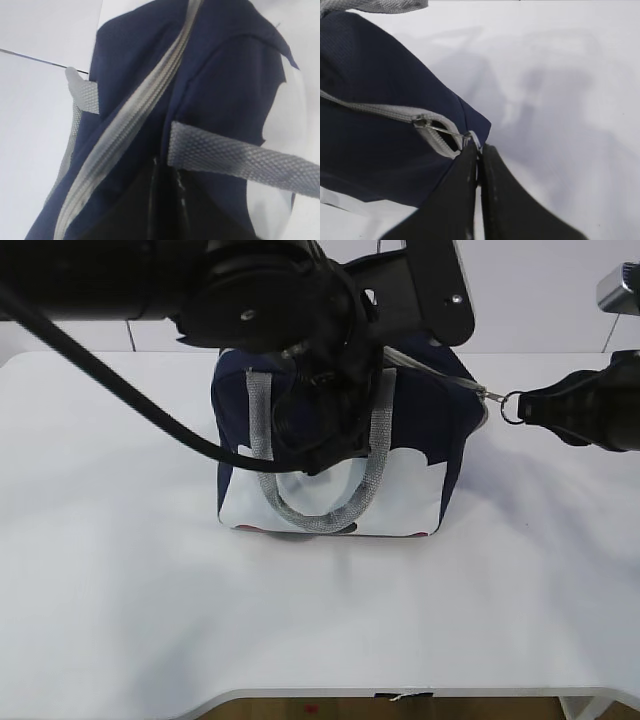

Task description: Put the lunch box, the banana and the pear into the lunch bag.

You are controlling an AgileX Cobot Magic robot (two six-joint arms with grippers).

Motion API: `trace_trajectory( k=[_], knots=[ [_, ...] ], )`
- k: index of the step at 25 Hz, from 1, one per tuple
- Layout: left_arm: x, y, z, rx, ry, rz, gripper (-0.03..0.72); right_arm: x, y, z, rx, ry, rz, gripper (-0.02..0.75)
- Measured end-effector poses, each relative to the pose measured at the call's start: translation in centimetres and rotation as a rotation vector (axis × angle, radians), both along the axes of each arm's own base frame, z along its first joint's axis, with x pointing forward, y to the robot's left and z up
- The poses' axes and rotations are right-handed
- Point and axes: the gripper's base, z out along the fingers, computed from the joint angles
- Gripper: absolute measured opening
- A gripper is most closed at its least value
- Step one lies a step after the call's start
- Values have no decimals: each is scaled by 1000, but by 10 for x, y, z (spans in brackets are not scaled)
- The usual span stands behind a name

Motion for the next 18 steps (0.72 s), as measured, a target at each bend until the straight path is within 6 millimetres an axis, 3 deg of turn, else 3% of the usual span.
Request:
trace_trajectory(
  k=[11,18],
  knots=[
    [1,1,1,6,-14,-4,10,6,-2,-24,-23,85,-24,6],
    [4,1,3,1,-29,3,10,7,-2,-29,-27,101,-24,6]
  ],
)
